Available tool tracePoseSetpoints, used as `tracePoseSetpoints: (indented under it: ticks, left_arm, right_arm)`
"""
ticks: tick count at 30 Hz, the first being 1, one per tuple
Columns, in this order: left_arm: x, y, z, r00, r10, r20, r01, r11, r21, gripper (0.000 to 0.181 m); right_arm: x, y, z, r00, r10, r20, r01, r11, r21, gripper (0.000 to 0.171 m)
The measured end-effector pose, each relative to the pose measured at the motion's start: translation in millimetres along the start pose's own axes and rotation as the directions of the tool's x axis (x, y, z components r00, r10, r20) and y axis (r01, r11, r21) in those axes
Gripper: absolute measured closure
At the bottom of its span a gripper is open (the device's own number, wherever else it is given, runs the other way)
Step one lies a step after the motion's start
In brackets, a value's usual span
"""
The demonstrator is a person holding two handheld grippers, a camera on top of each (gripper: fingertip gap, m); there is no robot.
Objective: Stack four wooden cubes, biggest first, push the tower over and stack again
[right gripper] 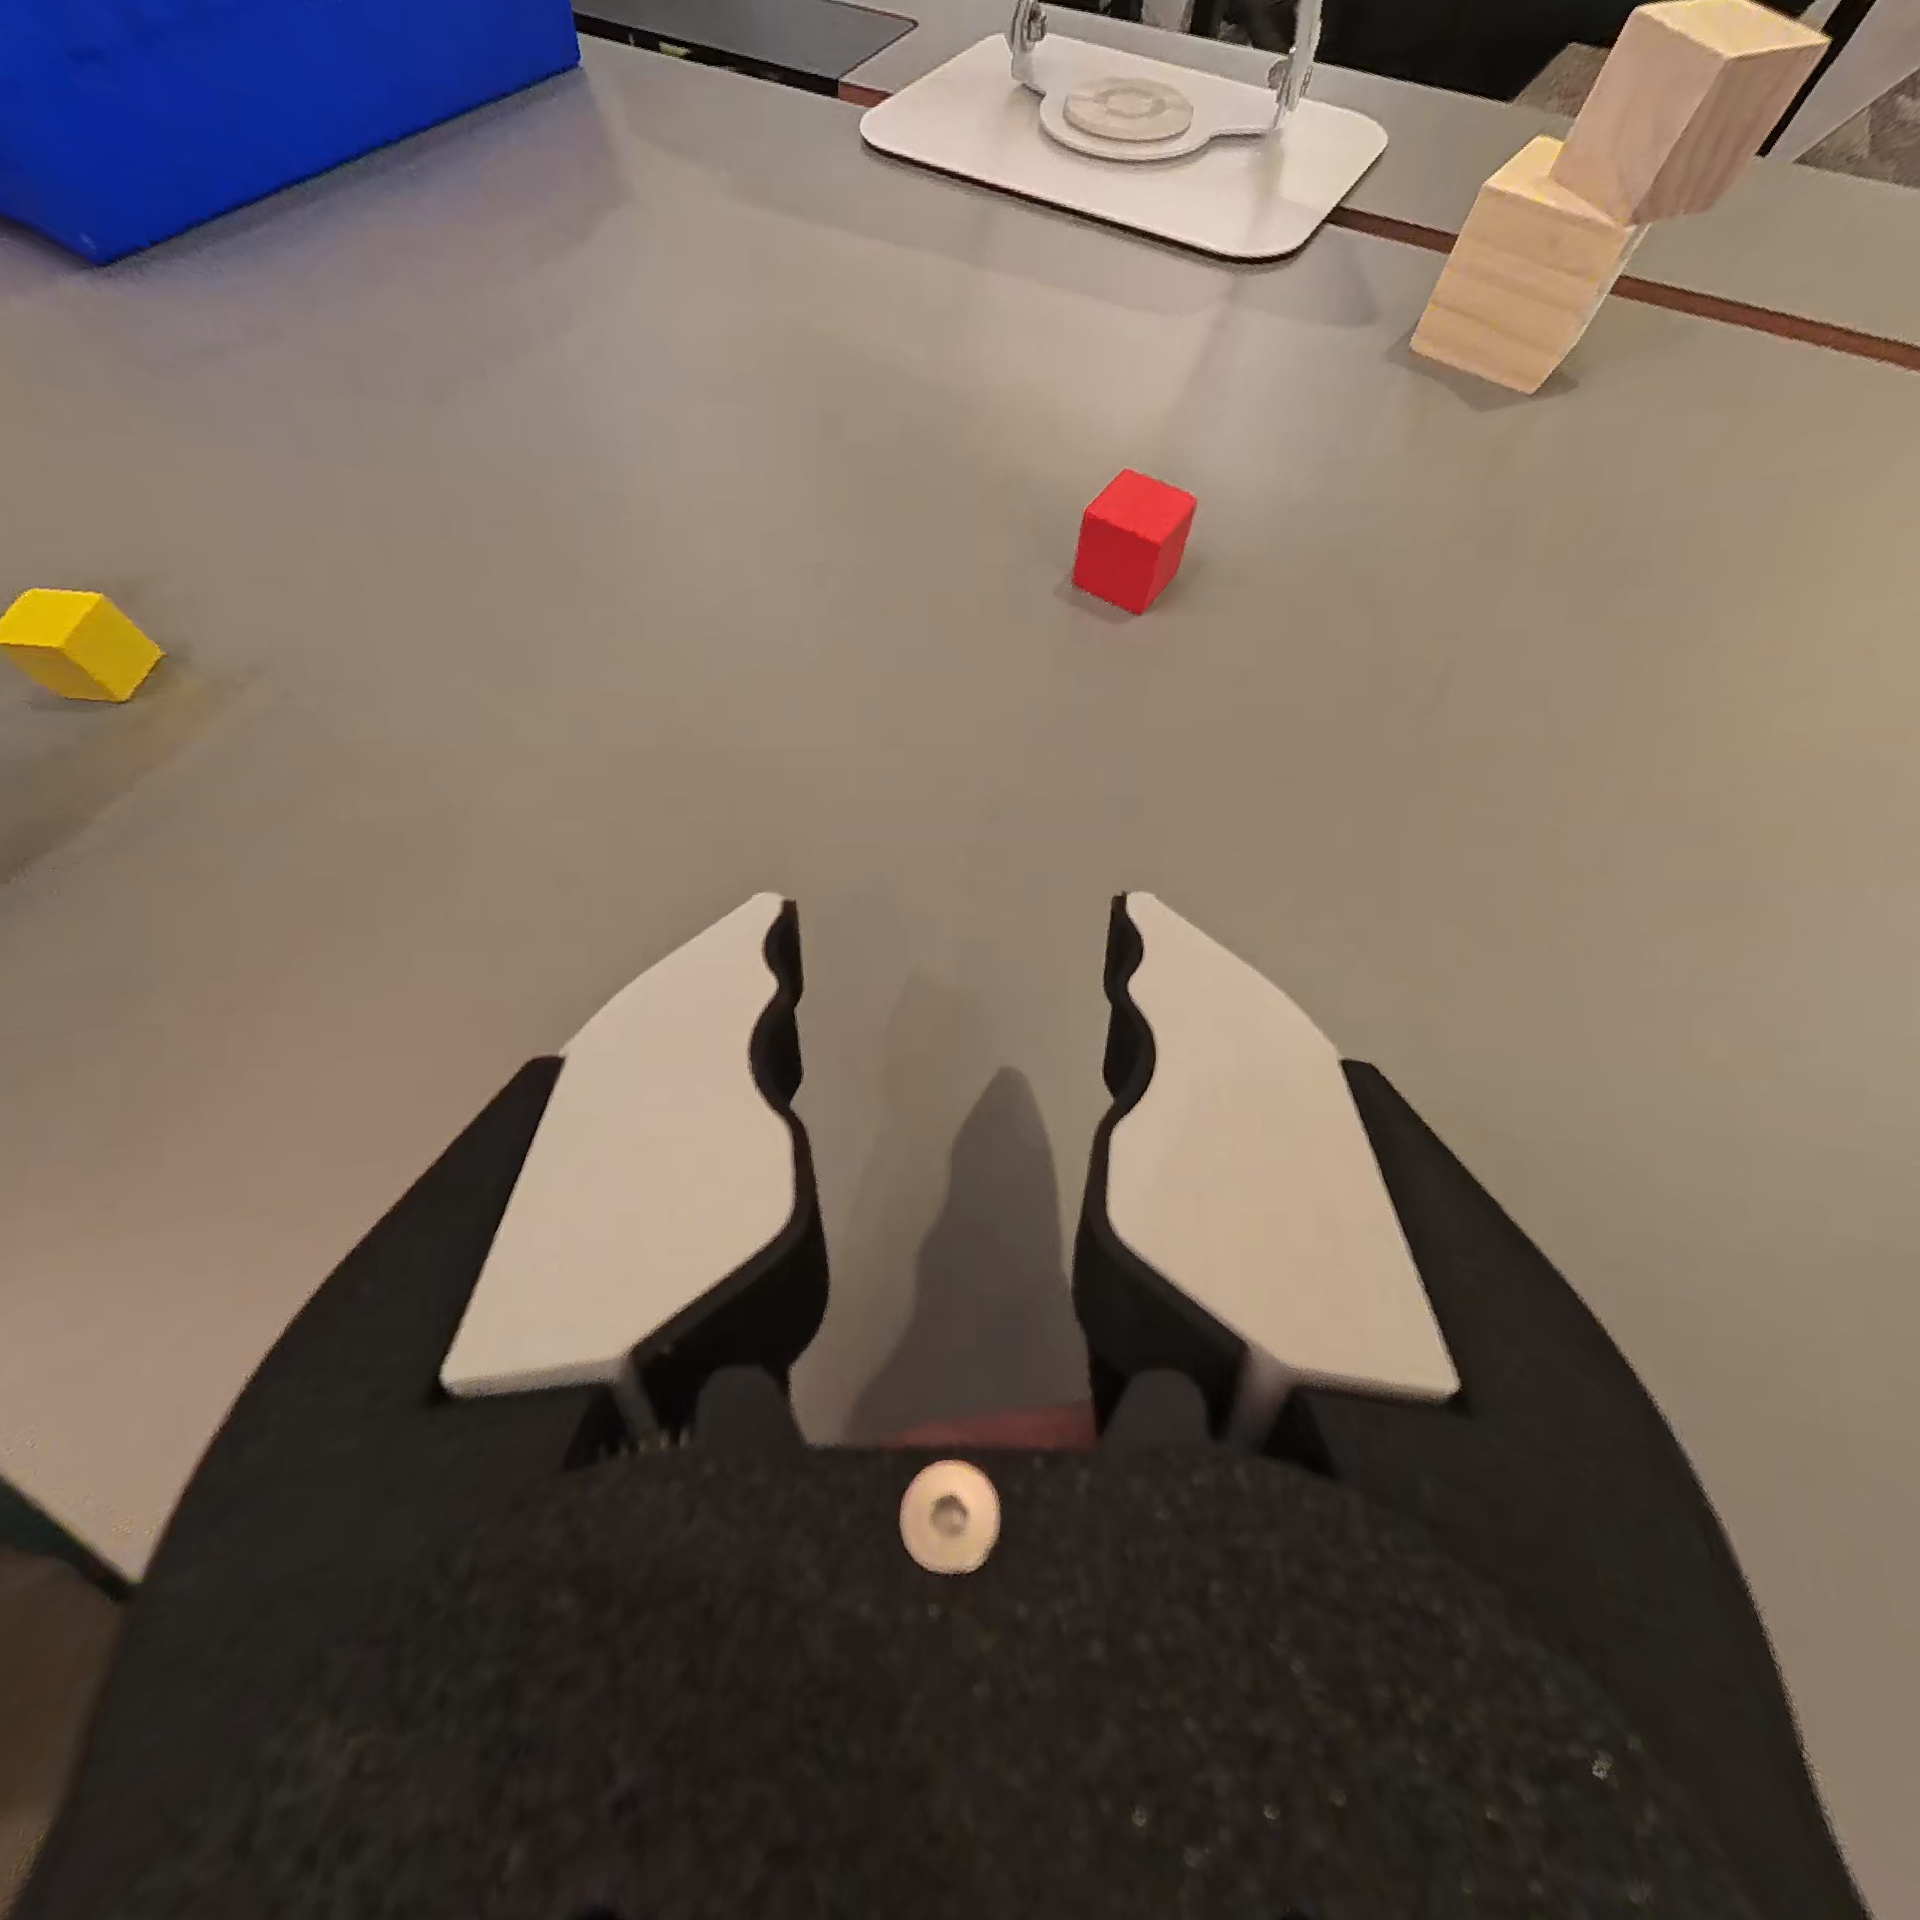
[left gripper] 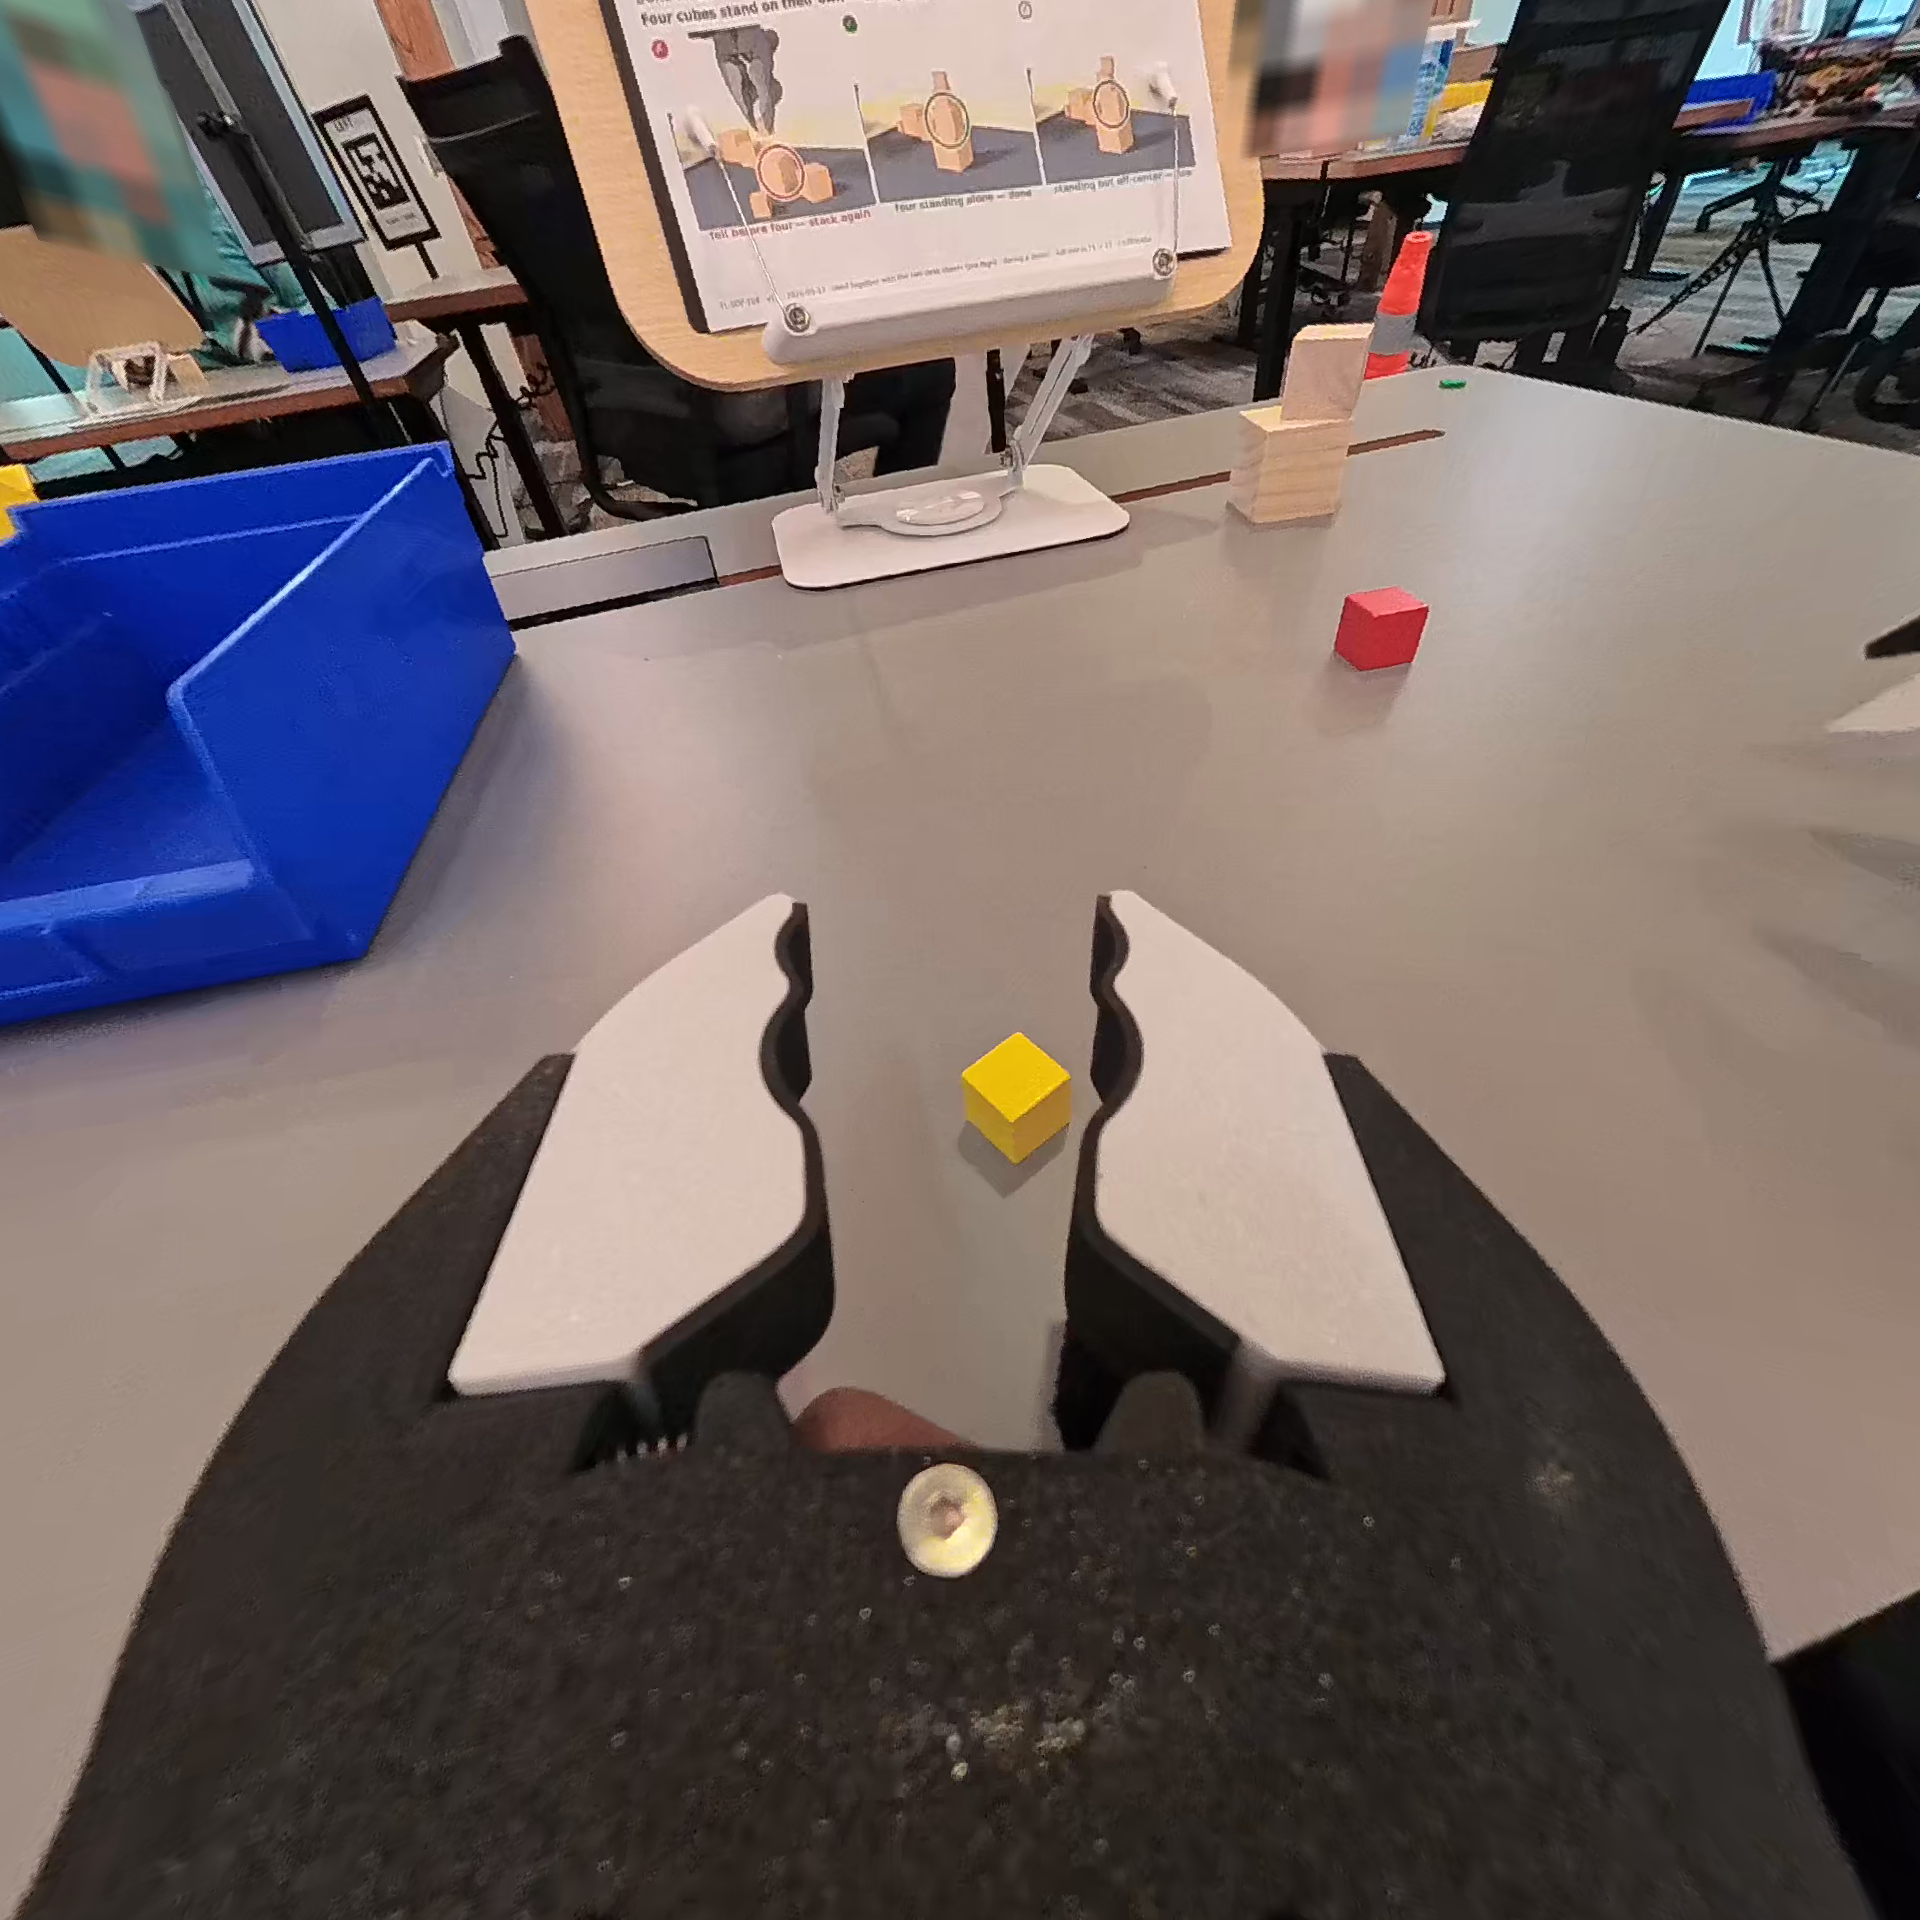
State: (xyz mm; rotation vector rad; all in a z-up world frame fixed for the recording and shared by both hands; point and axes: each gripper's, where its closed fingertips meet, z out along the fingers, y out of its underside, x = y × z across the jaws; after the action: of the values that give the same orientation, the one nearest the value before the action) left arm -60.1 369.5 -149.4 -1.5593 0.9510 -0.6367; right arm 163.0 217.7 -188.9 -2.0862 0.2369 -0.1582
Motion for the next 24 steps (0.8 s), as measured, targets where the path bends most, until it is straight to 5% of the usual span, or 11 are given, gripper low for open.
tracePoseSetpoints:
  ticks: [4,15,24]
  left_arm:
    - [-4.8,0.5,-1.7,1.000,0.014,0.009,-0.014,1.000,0.004,0.130]
    - [-2.9,-0.2,-3.7,0.999,0.037,-0.004,-0.036,0.999,0.015,0.130]
    - [3.3,1.9,0.2,0.997,0.071,-0.020,-0.071,0.997,0.006,0.130]
  right_arm:
    - [36.9,-29.5,27.4,0.999,0.026,-0.027,-0.025,0.999,0.027,0.118]
    - [203.9,-134.8,187.0,0.955,0.162,-0.249,-0.130,0.982,0.139,0.105]
    - [234.9,-146.7,249.7,0.965,0.169,-0.199,-0.159,0.985,0.063,0.098]
